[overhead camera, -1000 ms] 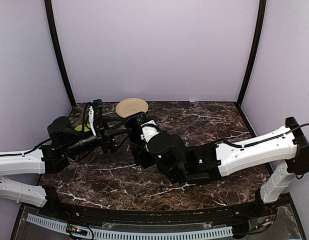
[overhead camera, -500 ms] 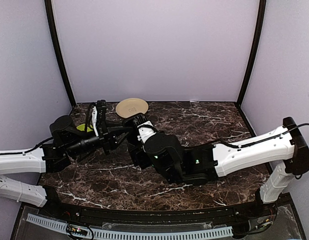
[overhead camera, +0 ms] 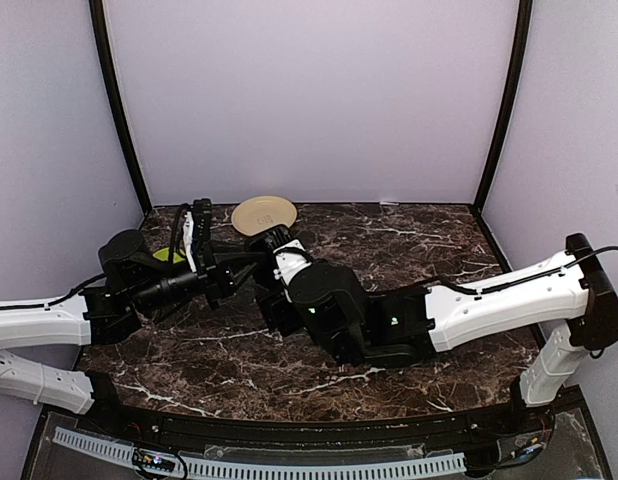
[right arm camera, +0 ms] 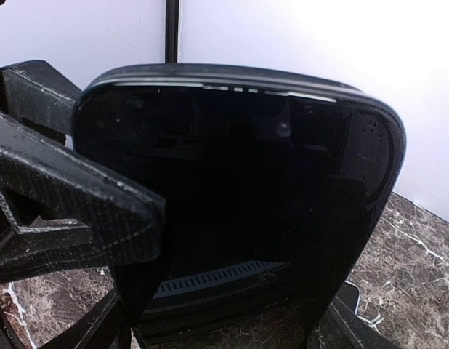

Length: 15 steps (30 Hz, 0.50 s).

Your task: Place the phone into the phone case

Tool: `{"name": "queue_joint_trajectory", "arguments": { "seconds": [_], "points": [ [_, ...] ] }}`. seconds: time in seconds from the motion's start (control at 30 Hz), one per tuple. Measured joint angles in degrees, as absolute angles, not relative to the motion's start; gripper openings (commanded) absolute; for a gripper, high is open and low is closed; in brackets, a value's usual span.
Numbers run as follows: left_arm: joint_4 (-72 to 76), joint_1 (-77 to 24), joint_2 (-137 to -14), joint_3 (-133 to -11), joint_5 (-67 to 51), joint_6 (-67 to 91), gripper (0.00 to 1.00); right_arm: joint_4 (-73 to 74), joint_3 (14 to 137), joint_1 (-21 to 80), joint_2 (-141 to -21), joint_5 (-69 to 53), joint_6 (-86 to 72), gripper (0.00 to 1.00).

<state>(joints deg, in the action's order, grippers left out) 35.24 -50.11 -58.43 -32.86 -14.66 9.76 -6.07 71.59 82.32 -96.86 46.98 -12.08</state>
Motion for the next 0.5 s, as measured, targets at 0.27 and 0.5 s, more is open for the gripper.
{"name": "queue_joint_trajectory", "arguments": {
  "seconds": [0.27,0.5],
  "points": [
    [32.3,-50.0,-57.9,-32.9,-15.0,6.0,0.00,-3.3,68.5,79.6,-90.8,35.5,-10.1,0.99],
    [30.7,-49.7,-57.2,-32.9,-24.4,2.9,0.00,4.8,64.4,72.4,-76.4,6.4,-5.0,0.97]
  ]
}}
